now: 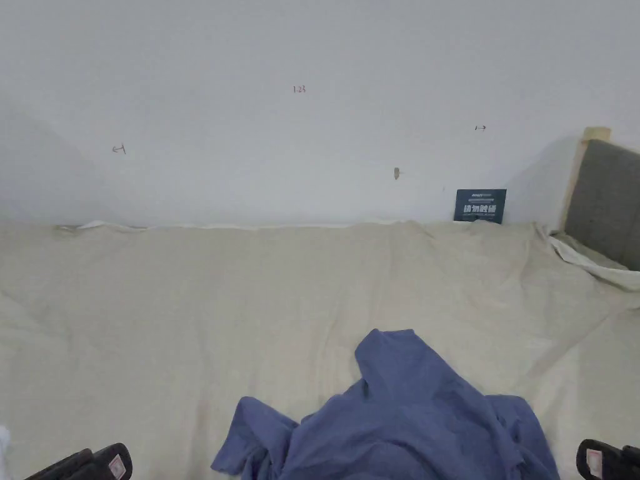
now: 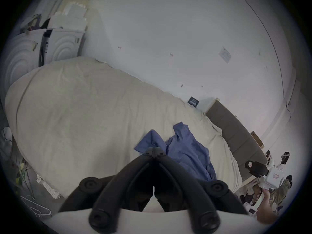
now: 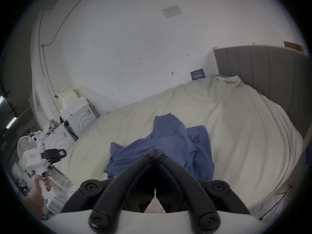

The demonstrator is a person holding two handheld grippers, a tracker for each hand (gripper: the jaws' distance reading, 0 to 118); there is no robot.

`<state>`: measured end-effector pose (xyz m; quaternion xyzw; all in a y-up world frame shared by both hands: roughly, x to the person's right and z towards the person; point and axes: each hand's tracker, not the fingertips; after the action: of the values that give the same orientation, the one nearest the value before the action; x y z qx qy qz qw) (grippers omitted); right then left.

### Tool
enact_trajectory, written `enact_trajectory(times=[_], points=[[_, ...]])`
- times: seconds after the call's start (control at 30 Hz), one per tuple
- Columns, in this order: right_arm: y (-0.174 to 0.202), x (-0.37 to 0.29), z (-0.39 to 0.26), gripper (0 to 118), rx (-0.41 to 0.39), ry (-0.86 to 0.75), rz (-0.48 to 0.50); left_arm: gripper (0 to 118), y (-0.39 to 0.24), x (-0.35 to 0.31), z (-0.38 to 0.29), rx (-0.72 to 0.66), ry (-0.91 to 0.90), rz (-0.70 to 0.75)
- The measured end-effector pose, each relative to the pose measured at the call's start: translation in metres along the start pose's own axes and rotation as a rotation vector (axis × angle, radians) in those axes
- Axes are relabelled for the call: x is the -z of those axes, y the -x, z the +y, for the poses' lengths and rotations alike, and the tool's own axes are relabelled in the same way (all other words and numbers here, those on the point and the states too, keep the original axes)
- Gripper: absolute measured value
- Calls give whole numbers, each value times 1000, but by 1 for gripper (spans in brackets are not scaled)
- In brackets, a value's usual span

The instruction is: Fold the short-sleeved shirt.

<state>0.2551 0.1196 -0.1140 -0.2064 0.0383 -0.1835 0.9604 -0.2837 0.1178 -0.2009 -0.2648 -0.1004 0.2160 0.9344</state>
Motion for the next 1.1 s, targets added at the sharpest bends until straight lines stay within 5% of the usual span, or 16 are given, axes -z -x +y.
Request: enact_trajectory(times=[0.1,0.23,0.43,0.57,0.6,0.9,0.93,0.97,1.0,1.1], points=[[-2,6,-2,0,14,32,80,0,-5,-2,-5,-12,19,-47],[-3,9,-8,0,0,50,61,0,-18,9,0,30,52,-74],[4,17,-10,0,-47,81,75,5,-43,128,41,58,265,-28],[-2,26,-17,0,-17,109,104,105,-42,223,50,12,489,48],[-2,26,-20,0,-13,115,105,108,-40,240,49,-25,527,23],[-16,49,-41,0,5,215,108,103,-53,337,29,-37,814,139],[-18,52,-42,0,10,223,107,88,-55,336,28,-17,814,148],[-20,54,-43,0,16,230,107,21,-56,332,27,2,800,153],[-23,57,-43,0,21,234,108,2,-55,329,25,28,781,148],[-29,75,-35,0,8,236,113,2,-50,322,17,31,769,125]])
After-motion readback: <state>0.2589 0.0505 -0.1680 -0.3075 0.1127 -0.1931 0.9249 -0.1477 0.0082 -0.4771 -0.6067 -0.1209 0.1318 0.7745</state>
